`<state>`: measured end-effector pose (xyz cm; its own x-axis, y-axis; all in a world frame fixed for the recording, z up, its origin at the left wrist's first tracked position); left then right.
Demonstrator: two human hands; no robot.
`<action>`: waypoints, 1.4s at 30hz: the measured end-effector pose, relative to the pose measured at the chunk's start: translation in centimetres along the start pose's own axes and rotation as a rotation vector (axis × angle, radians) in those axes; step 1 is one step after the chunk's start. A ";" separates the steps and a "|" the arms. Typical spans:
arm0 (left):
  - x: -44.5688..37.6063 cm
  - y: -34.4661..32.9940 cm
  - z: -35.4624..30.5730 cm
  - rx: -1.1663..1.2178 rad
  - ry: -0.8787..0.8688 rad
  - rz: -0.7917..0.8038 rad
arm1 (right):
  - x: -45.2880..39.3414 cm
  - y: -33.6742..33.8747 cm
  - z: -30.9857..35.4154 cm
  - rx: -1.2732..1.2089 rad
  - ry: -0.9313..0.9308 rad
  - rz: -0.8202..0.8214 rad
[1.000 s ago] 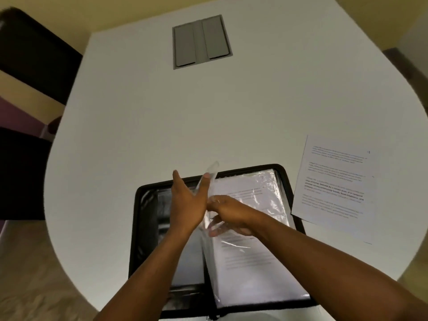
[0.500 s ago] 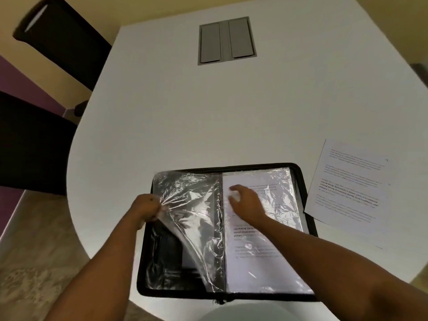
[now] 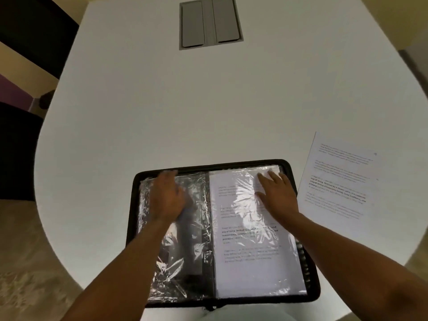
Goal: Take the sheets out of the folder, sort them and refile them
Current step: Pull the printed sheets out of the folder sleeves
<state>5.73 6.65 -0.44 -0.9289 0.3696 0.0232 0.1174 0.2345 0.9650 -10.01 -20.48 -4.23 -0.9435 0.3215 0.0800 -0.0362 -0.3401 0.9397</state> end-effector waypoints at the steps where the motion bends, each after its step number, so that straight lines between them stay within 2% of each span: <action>1: -0.2 -0.8 -1.7 0.029 -0.080 0.052 | 0.0 -0.1 0.2 0.021 0.029 -0.029; 4: -0.7 -2.7 -6.1 0.105 -0.293 0.211 | -0.7 0.0 0.7 0.007 0.077 -0.082; 7: -1.4 -4.3 -8.9 0.086 -0.377 0.351 | -1.7 0.1 1.4 0.013 0.176 -0.048; 10: -2.0 -5.3 -10.6 -0.015 -0.427 0.372 | -2.2 0.4 1.4 0.025 0.183 0.039; 13: -2.5 -5.8 -11.4 -0.100 -0.424 0.369 | -2.3 0.7 0.7 -0.017 0.037 0.146; 16: -2.9 -5.9 -12.0 -0.172 -0.422 0.349 | -2.6 0.8 0.5 -0.093 -0.077 0.168; 22: -3.2 -5.9 -12.6 -0.178 -0.415 0.318 | -3.4 0.2 0.4 -0.186 -0.094 0.258; 26: -2.6 -5.5 -12.9 -0.139 -0.433 0.254 | -3.9 0.3 0.3 -0.037 0.024 0.194; 29: -2.4 -5.4 -12.8 -0.106 -0.444 0.214 | -3.9 0.9 0.8 0.060 0.264 0.131; 32: -2.1 -5.2 -12.2 -0.036 -0.450 0.253 | -3.8 2.3 2.1 0.021 0.425 0.208; 34: -1.8 -5.1 -11.7 0.038 -0.432 0.250 | -4.3 2.9 3.0 0.000 0.384 0.270; 36: -1.7 -5.0 -11.4 0.060 -0.440 0.255 | -5.6 3.3 3.4 -0.015 0.268 0.293; 39: -1.6 -5.2 -10.9 0.036 -0.486 0.256 | -7.7 3.6 3.3 0.097 0.130 0.374; 42: -1.5 -5.6 -10.5 0.051 -0.489 0.245 | -8.9 3.5 3.5 0.194 0.085 0.472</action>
<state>2.82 -4.68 -3.12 -0.6025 0.7906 0.1097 0.3378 0.1280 0.9325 -0.59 -21.44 -0.53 -0.8660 0.0971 0.4905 0.4539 -0.2586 0.8527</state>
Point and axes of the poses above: each hand's wrist, its own x-axis away from the middle knuckle, its own y-axis out of the back of the hand, z = x × y, the point moved 1 cm from there along -x, towards the middle knuckle, and after that the axes turned 7 degrees about -x, right-handed, at the moved point
